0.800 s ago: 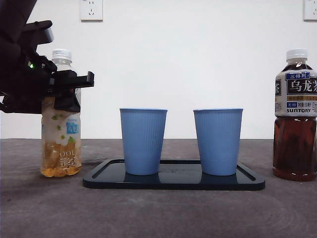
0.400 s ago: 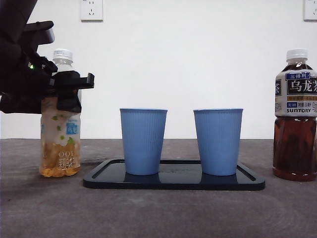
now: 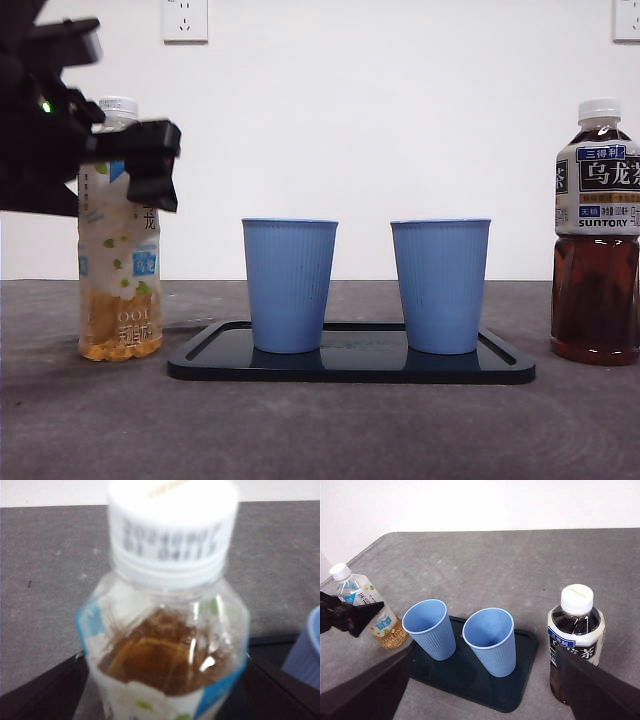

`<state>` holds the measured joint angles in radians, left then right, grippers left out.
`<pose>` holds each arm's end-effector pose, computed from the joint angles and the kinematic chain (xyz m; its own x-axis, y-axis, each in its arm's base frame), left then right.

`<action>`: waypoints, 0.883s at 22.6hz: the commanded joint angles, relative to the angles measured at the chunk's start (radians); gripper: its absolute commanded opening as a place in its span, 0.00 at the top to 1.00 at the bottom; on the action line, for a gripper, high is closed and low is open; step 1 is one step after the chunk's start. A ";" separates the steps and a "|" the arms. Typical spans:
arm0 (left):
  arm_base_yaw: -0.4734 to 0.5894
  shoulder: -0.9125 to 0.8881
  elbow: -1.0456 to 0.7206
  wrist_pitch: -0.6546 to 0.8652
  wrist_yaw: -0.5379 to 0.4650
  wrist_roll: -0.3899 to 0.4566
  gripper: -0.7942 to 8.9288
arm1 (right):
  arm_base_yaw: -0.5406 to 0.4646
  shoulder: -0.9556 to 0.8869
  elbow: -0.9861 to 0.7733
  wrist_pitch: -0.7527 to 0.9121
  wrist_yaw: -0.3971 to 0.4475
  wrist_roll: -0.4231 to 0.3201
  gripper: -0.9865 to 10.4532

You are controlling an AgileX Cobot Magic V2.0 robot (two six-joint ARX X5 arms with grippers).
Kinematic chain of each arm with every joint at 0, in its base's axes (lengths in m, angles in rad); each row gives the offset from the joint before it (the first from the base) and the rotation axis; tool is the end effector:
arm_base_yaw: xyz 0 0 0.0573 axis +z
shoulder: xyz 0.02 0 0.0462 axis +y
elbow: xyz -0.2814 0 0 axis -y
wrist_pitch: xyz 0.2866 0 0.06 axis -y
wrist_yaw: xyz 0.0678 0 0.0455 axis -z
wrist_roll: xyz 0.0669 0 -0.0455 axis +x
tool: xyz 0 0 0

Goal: Pour the drink into the cup

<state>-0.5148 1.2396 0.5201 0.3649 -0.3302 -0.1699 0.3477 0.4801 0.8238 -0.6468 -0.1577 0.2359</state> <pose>0.2775 -0.1320 0.1803 0.9318 -0.1546 -0.3285 0.1471 0.9880 -0.0476 0.1354 0.0602 0.3466 0.8327 0.4688 -0.2948 -0.3986 0.8769 0.2686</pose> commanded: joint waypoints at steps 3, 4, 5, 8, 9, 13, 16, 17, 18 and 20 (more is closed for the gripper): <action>-0.032 -0.145 0.040 -0.175 0.000 -0.074 0.43 | 0.006 0.002 0.012 0.010 0.000 -0.004 0.51; -0.037 -0.177 0.053 -0.228 0.000 -0.084 0.43 | 0.006 0.002 0.012 0.010 0.000 -0.004 0.51; -0.043 -0.210 0.068 -0.283 0.000 -0.092 0.43 | 0.006 0.002 0.012 0.010 0.000 -0.004 0.51; -0.062 -0.320 0.130 -0.464 0.002 -0.108 0.43 | 0.006 0.002 0.012 0.009 0.000 -0.005 0.51; -0.069 -0.357 0.155 -0.525 0.005 -0.109 0.43 | 0.006 0.002 0.012 0.006 -0.002 -0.005 0.51; -0.085 -0.466 0.262 -0.730 0.101 -0.108 0.43 | 0.006 0.002 0.012 -0.013 -0.007 -0.006 0.51; -0.088 -0.520 0.349 -0.875 0.205 -0.098 0.43 | 0.006 0.002 0.012 -0.031 -0.055 -0.013 0.51; -0.089 -0.532 0.373 -0.914 0.230 -0.092 0.43 | 0.006 0.002 0.012 -0.035 -0.077 -0.013 0.51; -0.089 -0.544 0.401 -0.958 0.253 -0.080 0.43 | 0.006 0.002 0.012 -0.038 -0.105 -0.016 0.51; -0.089 -0.562 0.441 -1.028 0.282 -0.052 0.44 | 0.006 0.001 0.012 -0.039 -0.159 -0.028 0.51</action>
<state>-0.5945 0.6758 0.9363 -0.6441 -0.0586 -0.2527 0.3477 0.4801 0.8238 -0.6930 -0.2947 0.2291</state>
